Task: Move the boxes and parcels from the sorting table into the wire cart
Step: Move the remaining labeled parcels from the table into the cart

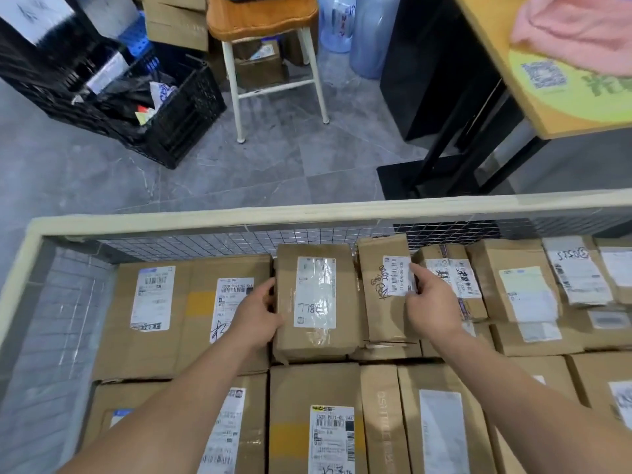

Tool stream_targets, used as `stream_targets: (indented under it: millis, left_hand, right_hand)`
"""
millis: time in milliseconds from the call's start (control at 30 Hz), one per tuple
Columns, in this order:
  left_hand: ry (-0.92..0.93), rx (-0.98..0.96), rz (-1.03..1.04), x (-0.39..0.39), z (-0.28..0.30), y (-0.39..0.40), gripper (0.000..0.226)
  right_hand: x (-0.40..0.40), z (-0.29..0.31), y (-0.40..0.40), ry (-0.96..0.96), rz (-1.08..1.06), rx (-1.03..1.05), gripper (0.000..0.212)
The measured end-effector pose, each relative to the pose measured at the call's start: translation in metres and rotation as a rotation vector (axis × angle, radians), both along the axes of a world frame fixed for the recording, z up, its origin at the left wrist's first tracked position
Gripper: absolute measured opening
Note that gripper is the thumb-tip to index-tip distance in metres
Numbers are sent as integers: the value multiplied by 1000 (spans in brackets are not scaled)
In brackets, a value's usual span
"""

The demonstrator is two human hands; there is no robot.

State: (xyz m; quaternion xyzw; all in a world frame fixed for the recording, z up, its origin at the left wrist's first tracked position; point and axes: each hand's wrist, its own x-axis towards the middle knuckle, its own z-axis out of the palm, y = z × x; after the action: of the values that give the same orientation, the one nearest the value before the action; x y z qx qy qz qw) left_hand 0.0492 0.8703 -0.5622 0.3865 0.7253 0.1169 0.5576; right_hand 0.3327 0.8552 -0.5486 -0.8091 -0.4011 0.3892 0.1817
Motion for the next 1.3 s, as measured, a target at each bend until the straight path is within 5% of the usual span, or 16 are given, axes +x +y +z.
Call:
stream_targets:
  millis: [300, 533, 967, 1300]
  left_hand:
    - [65, 5, -83, 3, 18, -5, 79]
    - [160, 76, -234, 7, 87, -26, 56]
    - [422, 538, -958, 45, 307, -43, 60]
    - [437, 891, -1220, 125, 430, -95, 48]
  right_hand:
    - [-7, 15, -21, 13, 159, -56, 54]
    - [-8, 67, -50, -20, 140, -62, 56]
    - [-28, 283, -125, -256, 178, 25, 59]
    - [25, 409, -207, -522, 24, 124, 59]
